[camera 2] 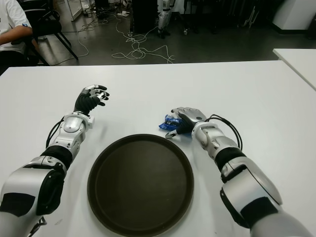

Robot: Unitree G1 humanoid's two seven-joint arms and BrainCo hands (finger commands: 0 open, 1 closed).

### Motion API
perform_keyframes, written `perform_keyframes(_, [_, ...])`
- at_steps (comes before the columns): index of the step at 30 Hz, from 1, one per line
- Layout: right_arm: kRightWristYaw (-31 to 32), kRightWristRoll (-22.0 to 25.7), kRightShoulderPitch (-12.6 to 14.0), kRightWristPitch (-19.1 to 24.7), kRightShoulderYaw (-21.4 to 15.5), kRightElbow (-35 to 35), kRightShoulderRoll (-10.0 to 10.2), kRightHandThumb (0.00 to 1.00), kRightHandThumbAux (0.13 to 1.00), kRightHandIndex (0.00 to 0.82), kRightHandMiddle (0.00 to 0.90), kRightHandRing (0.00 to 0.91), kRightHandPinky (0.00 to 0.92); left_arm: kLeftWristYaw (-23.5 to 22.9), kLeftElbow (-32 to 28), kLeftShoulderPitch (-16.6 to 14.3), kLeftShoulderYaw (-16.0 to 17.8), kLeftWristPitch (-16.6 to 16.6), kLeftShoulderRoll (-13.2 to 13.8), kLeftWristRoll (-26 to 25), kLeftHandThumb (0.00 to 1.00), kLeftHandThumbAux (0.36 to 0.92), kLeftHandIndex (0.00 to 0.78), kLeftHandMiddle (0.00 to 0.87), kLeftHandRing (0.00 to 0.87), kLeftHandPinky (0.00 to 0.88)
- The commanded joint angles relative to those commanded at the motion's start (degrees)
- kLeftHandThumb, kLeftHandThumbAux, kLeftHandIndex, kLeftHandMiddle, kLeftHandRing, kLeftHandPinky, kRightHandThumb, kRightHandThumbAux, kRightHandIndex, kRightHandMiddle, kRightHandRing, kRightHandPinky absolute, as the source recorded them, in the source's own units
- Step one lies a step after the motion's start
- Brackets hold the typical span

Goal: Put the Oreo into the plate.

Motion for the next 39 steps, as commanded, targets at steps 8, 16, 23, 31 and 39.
perform_keyframes(8, [0.6,0.7,-0.3,-0.1,-0.2,1.1,0.5,0.000,0.529,0.221,0.182,0.185,0.168,0.1,0.1,0.0,0.0,0.1,0.0,0.0,0.822,0.685,0.377,0.461,0.406,0.467])
perform_keyframes(16, [1.2,1.2,-0.2,-0.1,-0.7,1.4,0.7,0.000,0.536,0.253,0.199,0.197,0.172,0.4,0.1,-0.1,0.0,0.4,0.0,0.1,0.820,0.686,0.375,0.462,0.413,0.475])
perform_keyframes(23, [0.4,0.8,-0.2,0.7,-0.5,1.2,0.8,0.000,0.594,0.300,0.241,0.245,0.224,0.6,0.1,0.0,0.1,0.3,-0.1,0.0,0.820,0.686,0.374,0.461,0.390,0.433])
perform_keyframes(31, [-7.5,-0.7,0.1,2.3,0.3,1.2,0.6,0.016,0.756,0.454,0.434,0.485,0.470,0.1,0.0,0.1,0.1,-0.1,-0.1,-0.1,0.821,0.685,0.378,0.460,0.405,0.468])
perform_keyframes(39, [-12.2,-1.1,-0.5,3.0,1.3,0.3,0.1,0.167,0.807,0.529,0.619,0.629,0.631,-0.3,0.0,0.1,0.2,-0.2,-0.2,-0.2,0.822,0.684,0.382,0.459,0.410,0.473])
